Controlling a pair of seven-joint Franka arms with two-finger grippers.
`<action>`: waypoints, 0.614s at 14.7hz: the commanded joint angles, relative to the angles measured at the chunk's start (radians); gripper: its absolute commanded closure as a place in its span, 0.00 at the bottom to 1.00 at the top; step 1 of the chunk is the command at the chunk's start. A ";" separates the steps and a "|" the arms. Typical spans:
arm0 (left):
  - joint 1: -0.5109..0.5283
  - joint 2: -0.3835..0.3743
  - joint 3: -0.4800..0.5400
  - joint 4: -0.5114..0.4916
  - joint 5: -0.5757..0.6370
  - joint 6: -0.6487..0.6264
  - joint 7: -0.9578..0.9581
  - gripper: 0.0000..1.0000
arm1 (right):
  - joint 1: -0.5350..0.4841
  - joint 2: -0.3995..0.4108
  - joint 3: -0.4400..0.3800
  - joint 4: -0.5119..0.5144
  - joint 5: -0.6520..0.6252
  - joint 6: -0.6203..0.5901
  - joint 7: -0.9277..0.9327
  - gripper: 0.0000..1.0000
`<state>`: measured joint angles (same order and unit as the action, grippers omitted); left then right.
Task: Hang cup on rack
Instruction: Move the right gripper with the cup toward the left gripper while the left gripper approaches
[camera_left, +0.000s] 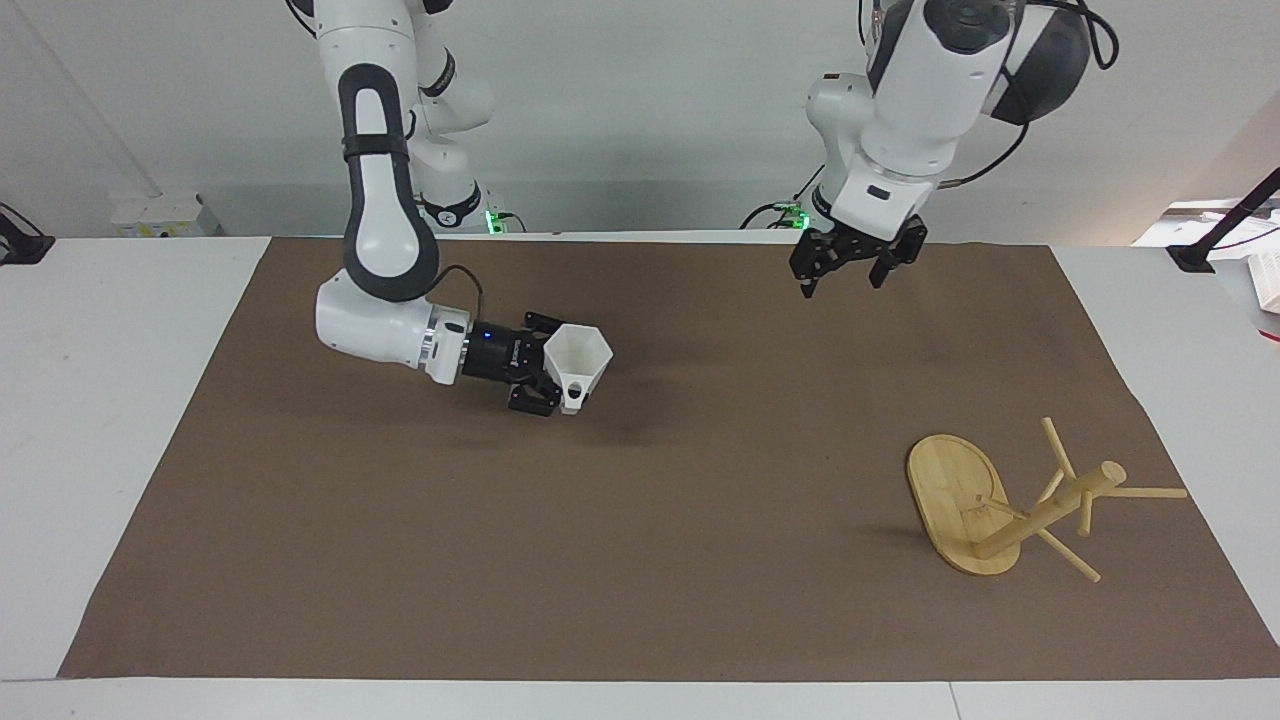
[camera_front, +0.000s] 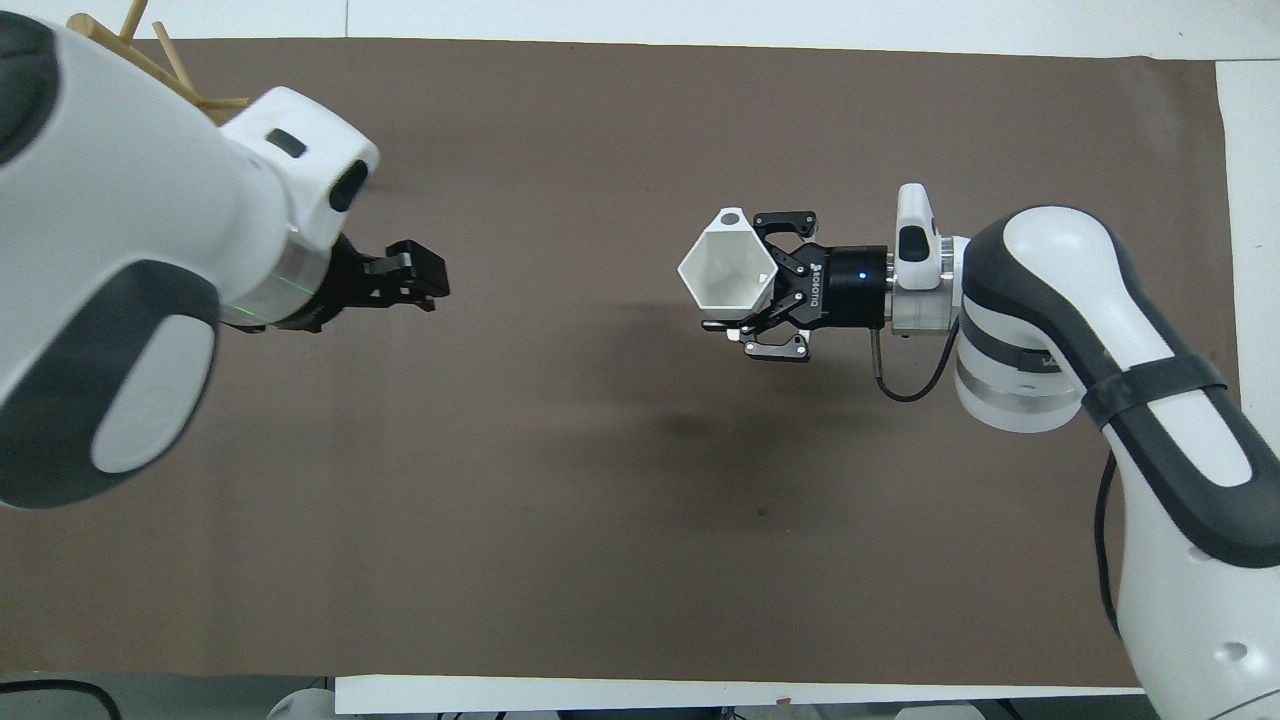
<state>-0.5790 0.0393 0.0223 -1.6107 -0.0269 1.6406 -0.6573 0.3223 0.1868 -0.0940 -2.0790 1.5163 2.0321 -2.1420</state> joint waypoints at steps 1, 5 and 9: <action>-0.080 0.088 0.018 0.109 -0.008 -0.008 -0.114 0.00 | 0.072 -0.001 -0.001 -0.010 0.094 0.084 0.011 0.91; -0.137 0.194 0.018 0.224 -0.031 -0.002 -0.228 0.00 | 0.150 0.000 -0.001 -0.010 0.125 0.187 0.011 0.91; -0.162 0.215 0.016 0.225 -0.034 0.022 -0.262 0.00 | 0.158 0.000 -0.003 -0.012 0.148 0.189 0.005 0.91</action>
<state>-0.7235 0.2392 0.0223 -1.4137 -0.0490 1.6596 -0.8972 0.4824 0.1943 -0.0935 -2.0833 1.6358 2.2182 -2.1394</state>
